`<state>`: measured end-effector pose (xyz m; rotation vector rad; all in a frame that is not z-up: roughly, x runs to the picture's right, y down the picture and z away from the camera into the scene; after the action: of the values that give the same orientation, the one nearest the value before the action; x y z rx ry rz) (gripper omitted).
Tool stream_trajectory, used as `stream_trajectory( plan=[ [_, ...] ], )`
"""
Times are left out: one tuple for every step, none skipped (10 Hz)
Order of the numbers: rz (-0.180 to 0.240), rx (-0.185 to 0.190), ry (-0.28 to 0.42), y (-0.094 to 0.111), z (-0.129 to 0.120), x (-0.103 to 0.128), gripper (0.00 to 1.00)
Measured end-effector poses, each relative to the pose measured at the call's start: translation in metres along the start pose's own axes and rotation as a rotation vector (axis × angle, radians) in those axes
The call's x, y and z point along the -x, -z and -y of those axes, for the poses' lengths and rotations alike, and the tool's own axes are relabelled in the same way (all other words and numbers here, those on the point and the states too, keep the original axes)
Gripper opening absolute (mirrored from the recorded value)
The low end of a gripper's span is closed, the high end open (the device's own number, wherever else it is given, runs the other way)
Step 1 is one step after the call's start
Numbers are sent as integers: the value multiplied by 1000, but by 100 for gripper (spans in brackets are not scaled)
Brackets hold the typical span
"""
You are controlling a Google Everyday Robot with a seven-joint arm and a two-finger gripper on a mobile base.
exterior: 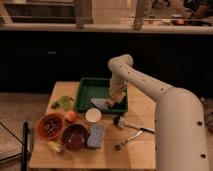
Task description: Place eraser in tray
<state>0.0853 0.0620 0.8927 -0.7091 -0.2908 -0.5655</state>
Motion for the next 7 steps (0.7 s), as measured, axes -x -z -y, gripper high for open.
stream_trajectory(
  plan=[
    [1, -1, -2, -1, 0, 0, 52],
    [-1, -5, -5, -1, 0, 0, 59],
    [-4, -13, -6, 1, 1, 0, 67],
    [-6, -20, -5, 3, 3, 0, 76],
    [-8, -28, -3, 5, 5, 0, 80],
    [-11, -34, -2, 8, 6, 0, 80],
    [-14, -43, -2, 12, 9, -1, 80]
  ],
)
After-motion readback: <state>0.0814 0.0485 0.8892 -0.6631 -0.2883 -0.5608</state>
